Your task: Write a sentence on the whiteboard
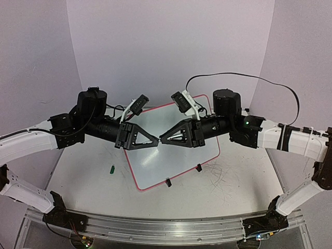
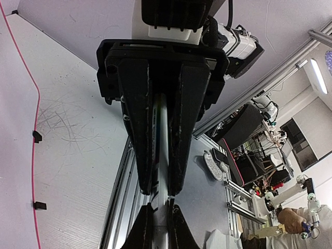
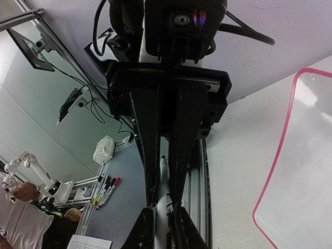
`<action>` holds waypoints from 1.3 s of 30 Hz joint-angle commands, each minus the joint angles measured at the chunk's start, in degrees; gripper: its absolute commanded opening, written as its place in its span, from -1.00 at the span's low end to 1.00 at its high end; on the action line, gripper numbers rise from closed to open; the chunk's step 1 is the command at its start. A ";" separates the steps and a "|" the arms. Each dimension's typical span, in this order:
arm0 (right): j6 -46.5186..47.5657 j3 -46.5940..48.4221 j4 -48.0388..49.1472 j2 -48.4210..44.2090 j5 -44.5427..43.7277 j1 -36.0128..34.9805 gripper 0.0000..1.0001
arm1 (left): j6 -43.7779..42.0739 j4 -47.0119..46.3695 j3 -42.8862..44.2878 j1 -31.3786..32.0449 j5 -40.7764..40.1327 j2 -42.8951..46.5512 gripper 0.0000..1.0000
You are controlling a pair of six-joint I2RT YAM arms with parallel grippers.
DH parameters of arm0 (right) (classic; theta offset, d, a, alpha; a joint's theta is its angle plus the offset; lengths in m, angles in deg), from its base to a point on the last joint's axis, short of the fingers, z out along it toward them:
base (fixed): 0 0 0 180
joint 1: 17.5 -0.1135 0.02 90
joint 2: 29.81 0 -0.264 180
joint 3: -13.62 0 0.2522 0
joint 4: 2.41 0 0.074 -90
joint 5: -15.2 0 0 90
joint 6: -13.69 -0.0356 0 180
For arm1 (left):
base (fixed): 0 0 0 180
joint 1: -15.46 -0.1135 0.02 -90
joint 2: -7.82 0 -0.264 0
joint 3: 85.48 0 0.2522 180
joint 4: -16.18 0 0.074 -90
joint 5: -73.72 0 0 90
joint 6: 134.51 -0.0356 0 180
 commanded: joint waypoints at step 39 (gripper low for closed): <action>15.75 -4.55 -9.65 -17.85 -49.87 0.57 -1.00 | 17.93 17.81 -5.28 -3.47 -63.64 18.69 0.83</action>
